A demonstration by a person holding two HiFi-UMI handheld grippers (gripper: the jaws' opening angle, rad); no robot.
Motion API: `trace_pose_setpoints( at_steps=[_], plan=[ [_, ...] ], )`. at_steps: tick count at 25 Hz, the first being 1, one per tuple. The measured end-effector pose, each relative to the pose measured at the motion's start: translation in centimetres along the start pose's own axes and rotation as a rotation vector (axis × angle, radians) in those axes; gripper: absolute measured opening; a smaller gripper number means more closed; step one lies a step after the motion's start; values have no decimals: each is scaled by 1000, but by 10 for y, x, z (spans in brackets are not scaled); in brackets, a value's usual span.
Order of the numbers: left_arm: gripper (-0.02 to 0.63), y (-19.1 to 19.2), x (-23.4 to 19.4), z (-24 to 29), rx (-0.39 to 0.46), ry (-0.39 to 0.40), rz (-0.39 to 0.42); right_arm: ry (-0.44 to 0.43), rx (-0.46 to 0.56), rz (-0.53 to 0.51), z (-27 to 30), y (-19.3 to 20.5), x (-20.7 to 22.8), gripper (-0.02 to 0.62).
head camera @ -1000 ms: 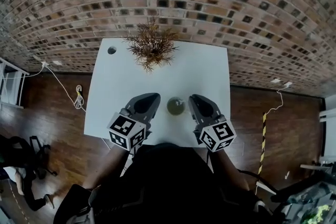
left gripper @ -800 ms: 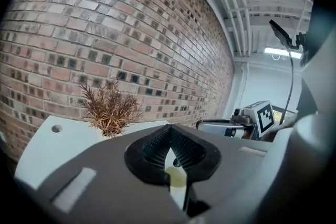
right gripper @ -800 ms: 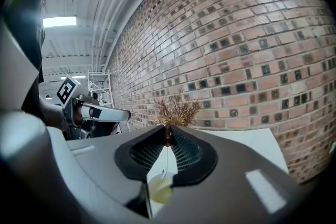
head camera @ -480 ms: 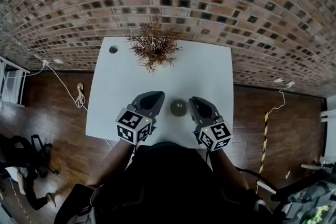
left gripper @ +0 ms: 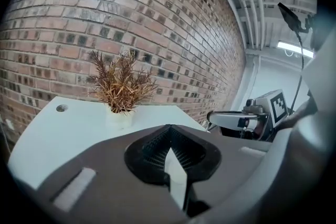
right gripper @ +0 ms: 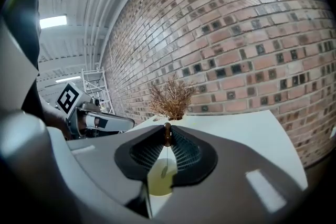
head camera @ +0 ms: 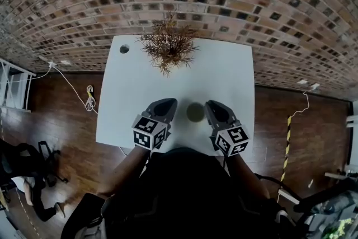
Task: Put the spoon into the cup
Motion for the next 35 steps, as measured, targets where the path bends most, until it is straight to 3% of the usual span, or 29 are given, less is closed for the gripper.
trace_pose_setpoints(
  at_steps=[5,9,35],
  plan=[
    [-5,11,1,2,-48,6,6,-28,-34,-10,9,13,-8,48],
    [-6,11,3,3,-54,11,-51,-16,-38,0,8,15,-7,48],
    [-6,31,-11,15,-107,-23,-57,-6,-91,42,12,34,1,49]
  ],
)
Point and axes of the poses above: the fingertips, and each gripper's own axes: z forward along the fingers, x to its right, y out of its underside, the point moved 4 cm from there along -z, backward along the fingers, and after that the axes turned 9 degrees about -y, right-handed, at the moved point
